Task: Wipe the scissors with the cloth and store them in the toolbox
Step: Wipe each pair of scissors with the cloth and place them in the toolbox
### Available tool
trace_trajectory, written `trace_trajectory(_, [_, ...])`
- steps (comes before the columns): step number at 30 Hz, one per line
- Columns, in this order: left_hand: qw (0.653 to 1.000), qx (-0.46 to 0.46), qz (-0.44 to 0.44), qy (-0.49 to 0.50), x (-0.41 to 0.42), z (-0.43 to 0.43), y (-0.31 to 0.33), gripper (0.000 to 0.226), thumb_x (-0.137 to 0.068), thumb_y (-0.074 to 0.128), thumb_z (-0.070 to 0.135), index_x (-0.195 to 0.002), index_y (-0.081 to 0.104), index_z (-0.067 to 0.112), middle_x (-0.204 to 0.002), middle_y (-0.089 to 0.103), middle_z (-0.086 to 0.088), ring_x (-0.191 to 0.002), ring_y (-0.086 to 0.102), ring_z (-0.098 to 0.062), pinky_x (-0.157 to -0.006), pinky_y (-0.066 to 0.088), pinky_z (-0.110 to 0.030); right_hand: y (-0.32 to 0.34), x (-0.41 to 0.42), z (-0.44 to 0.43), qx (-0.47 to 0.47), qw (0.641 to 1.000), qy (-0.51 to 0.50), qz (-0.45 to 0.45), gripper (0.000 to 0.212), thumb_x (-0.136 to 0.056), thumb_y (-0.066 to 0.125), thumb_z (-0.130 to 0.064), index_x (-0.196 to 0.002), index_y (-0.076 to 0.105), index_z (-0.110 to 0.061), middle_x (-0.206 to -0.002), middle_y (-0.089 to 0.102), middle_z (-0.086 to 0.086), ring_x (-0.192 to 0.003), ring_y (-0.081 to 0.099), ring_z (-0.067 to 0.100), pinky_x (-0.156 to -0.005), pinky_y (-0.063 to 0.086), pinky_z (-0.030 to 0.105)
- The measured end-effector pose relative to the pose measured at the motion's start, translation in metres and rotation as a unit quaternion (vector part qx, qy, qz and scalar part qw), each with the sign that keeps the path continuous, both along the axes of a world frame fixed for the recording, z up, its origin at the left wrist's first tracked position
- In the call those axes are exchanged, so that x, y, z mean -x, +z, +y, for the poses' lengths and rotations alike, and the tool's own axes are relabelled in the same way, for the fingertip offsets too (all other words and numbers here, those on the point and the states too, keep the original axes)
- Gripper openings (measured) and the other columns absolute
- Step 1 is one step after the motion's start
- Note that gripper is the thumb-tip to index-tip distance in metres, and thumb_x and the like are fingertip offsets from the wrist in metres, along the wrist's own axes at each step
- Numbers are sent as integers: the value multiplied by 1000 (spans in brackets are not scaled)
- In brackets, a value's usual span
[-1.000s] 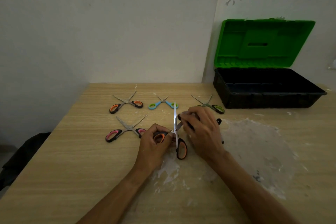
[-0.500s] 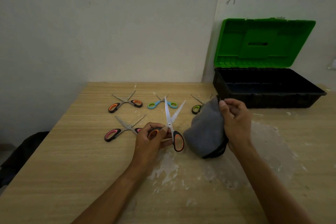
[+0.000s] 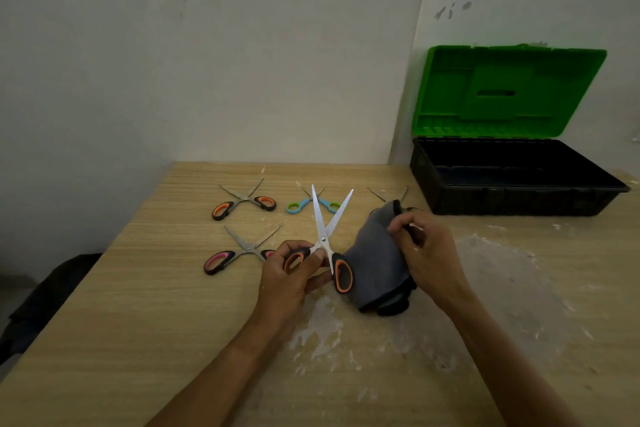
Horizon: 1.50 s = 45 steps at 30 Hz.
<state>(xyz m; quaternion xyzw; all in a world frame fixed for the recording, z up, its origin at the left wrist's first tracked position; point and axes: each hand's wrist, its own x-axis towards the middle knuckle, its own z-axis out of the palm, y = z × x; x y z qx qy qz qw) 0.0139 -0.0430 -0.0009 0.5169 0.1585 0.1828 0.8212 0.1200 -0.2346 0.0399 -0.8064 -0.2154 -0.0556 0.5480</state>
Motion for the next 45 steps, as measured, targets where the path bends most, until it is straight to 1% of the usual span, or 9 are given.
trace_trajectory(5, [999,-42,-8,20,0,0,-1,14,-87,76,11,-93,63,8,-77,73,-6,-74,74,-17,-64,61,-27,-5,17,15,88,991,85,-50,15,-89,61,-44,-101,67,-37,-107,56,-18,-103,52,-7,-83,46,13])
trace_trajectory(8, [996,-83,-17,29,0,0,0,18,-88,76,13,-96,62,5,-75,75,-4,-73,75,-16,-63,60,-25,-11,20,20,130,985,104,-49,43,-71,64,-69,-100,72,-38,-105,55,-23,-102,51,-10,-78,46,7])
trace_trajectory(12, [996,-81,-22,22,0,0,-2,23,-86,76,17,-98,62,4,-81,76,-7,-79,77,-21,-66,62,-28,-14,22,23,149,980,131,-32,50,-68,62,-71,-97,76,-33,-101,58,-18,-97,53,-7,-74,47,11])
trace_trajectory(17, [991,-120,-22,45,-2,2,-8,16,-87,79,16,-95,66,10,-83,75,-8,-82,76,-25,-67,61,-27,-18,21,25,131,986,101,-35,15,-81,74,-40,-88,78,-27,-95,62,-11,-90,57,-2,-69,47,13])
trace_trajectory(22, [848,-489,-93,183,-1,12,-6,23,-86,80,22,-106,68,22,-102,61,10,-92,66,-11,-76,53,-19,-18,23,27,115,990,79,-36,12,-82,74,-40,-85,78,-29,-94,64,-11,-90,59,0,-71,48,14])
trace_trajectory(26, [743,-622,-128,213,-4,18,-1,17,-91,76,17,-107,72,13,-108,67,0,-101,63,-16,-82,53,-26,-14,27,28,94,992,68,-53,7,-82,75,-38,-78,76,-32,-89,64,-12,-88,59,0,-68,47,11])
trace_trajectory(33, [624,-736,-161,207,-4,17,6,24,-100,65,20,-120,73,10,-107,72,-7,-96,66,-24,-77,55,-38,-11,30,30,95,991,74,-50,6,-81,76,-35,-78,76,-30,-91,64,-14,-89,57,-3,-71,47,10])
trace_trajectory(39, [649,-710,-171,215,-4,25,5,20,-95,69,10,-113,75,3,-103,72,-10,-93,67,-24,-76,56,-34,-3,33,28,30,994,103,-4,32,-84,54,-60,-79,75,-37,-94,67,-18,-94,61,-2,-75,52,18])
trace_trajectory(45, [848,-458,-124,235,-4,27,9,16,-93,72,22,-108,75,20,-91,74,3,-80,71,-8,-66,57,-18,3,18,12,0,995,93,35,16,-92,64,-25,-99,71,-37,-108,66,-20,-104,60,-6,-84,53,18])
